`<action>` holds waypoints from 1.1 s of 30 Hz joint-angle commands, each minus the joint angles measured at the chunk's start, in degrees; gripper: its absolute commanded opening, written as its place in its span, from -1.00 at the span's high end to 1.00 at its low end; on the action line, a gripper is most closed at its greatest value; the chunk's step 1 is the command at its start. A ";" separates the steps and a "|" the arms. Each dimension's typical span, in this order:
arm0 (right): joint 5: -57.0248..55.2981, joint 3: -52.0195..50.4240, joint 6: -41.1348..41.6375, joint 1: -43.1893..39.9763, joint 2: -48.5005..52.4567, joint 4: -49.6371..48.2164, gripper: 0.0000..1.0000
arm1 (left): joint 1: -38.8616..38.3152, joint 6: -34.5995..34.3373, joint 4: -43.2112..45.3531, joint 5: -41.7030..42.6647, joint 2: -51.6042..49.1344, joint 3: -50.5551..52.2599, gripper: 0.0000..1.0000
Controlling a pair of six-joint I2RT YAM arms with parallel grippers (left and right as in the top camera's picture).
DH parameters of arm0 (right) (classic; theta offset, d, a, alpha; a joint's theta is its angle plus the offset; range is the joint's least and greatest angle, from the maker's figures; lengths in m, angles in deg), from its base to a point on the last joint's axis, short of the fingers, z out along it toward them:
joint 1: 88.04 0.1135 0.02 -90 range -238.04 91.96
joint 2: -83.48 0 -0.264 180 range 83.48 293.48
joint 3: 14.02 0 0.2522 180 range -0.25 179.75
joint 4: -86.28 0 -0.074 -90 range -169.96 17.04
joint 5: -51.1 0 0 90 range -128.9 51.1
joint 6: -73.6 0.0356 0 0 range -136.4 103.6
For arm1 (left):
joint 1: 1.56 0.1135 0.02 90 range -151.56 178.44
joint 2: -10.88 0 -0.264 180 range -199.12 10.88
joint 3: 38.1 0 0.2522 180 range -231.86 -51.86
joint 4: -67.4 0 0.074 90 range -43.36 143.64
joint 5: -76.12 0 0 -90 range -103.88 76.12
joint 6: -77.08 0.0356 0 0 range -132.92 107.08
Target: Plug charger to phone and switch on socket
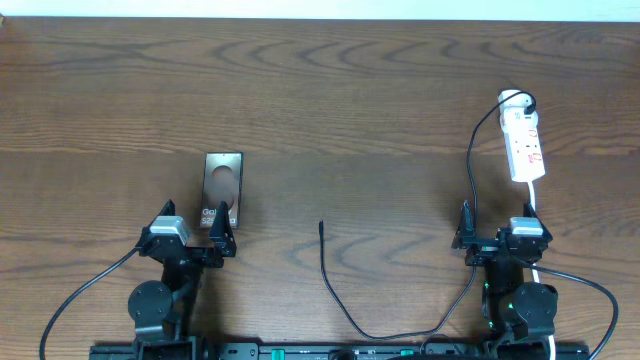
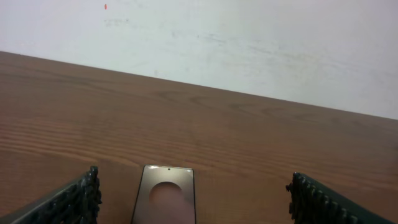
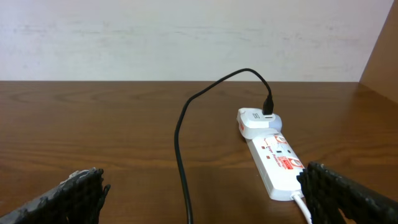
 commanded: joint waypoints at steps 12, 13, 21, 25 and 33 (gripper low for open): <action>0.28 -0.15 -0.44 0.50 0.04 0.11 -0.99 | 0.24 -0.28 -2.60 0.74 0.37 0.61 -0.86; 0.31 -0.15 -0.44 0.50 0.04 0.11 -0.99 | 0.24 -0.28 -2.60 0.76 0.37 0.61 -0.87; 0.31 -0.17 -0.44 0.50 0.04 0.11 -0.98 | 0.24 -0.28 -2.58 0.76 0.37 0.59 -0.87; 0.31 -0.17 -0.44 0.50 0.04 0.11 -0.99 | 0.24 -0.26 -2.62 2.03 0.37 -0.13 -0.87; 0.31 -0.15 -0.44 0.50 0.04 0.11 -0.99 | 0.24 -0.02 -2.82 2.67 -2.16 -7.13 -0.87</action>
